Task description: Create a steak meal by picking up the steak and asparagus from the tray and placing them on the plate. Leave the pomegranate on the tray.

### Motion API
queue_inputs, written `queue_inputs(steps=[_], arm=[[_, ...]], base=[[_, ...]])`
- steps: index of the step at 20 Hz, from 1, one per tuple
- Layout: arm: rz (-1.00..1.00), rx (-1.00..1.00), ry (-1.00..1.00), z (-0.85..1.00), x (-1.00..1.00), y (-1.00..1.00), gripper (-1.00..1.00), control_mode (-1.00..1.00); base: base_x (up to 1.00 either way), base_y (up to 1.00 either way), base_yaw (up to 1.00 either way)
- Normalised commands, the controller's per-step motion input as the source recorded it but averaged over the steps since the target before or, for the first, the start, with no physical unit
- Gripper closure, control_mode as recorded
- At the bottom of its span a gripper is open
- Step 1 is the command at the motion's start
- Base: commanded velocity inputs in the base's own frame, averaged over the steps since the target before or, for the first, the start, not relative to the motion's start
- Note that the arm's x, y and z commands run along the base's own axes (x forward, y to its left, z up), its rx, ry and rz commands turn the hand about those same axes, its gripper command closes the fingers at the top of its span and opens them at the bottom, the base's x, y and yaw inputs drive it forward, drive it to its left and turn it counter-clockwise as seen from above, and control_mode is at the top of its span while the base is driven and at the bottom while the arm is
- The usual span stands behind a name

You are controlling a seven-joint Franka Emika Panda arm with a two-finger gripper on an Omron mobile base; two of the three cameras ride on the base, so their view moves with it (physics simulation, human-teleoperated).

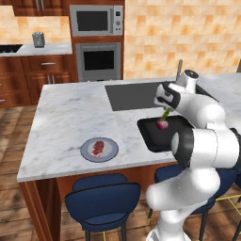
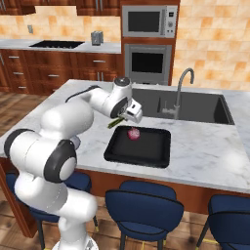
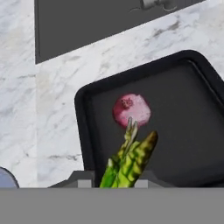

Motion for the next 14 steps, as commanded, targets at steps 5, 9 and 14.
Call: queue_inputs(steps=[5, 9, 14], arm=[[0.34, -0.17, 0.03, 0.08, -0.03, 1.0, 1.0, -1.0], [0.31, -0.17, 0.14, -0.01, 0.0, 1.0, 1.0, -1.0], [0.21, -0.13, 0.14, -0.13, 0.0, 0.87, 1.0, -1.0]], base=[[0.0, 0.0, 0.0], [0.0, 0.0, 0.0], [0.0, 0.0, 0.0]])
